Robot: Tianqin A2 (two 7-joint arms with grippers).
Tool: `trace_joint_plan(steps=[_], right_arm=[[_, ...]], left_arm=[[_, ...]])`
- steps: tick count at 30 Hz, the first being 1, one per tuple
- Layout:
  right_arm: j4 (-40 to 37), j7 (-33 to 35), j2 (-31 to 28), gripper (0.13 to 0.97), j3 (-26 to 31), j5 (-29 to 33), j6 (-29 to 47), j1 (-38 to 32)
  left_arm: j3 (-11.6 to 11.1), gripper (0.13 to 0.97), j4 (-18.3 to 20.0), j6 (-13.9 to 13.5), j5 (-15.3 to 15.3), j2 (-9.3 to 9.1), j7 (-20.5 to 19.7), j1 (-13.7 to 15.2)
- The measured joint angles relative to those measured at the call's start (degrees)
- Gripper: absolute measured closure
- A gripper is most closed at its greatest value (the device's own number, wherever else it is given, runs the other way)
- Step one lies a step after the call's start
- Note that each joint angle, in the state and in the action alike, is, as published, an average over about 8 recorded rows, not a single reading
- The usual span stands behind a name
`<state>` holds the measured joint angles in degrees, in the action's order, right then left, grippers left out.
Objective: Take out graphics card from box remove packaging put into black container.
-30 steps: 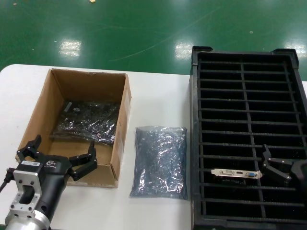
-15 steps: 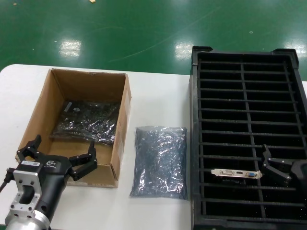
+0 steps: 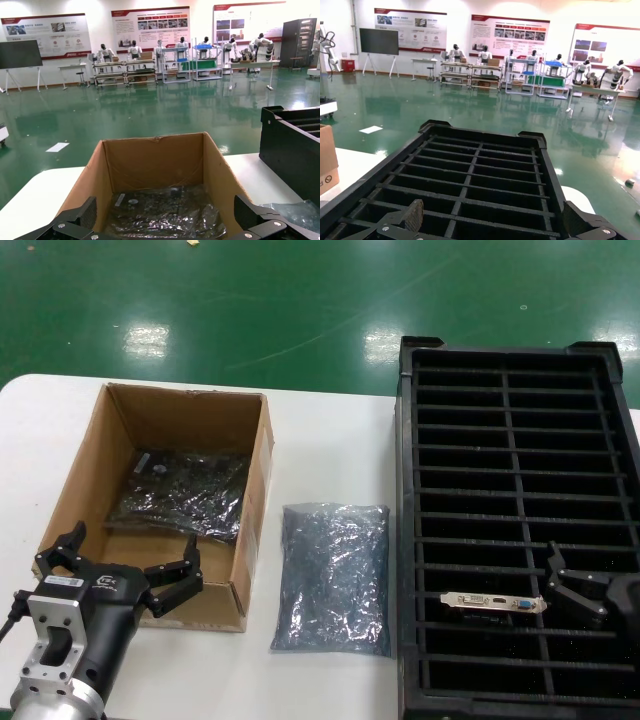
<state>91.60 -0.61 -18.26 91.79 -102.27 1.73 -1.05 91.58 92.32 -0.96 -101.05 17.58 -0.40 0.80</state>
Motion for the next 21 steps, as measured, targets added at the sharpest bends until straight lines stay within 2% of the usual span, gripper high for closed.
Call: trace_joint_plan(steps=[21], right_arm=[[0.0,0.0,0.0,0.129,0.0,0.0,0.0,0.0]], left_arm=[[0.0,0.132,0.0,0.0,0.0,0.00,0.0,0.0]])
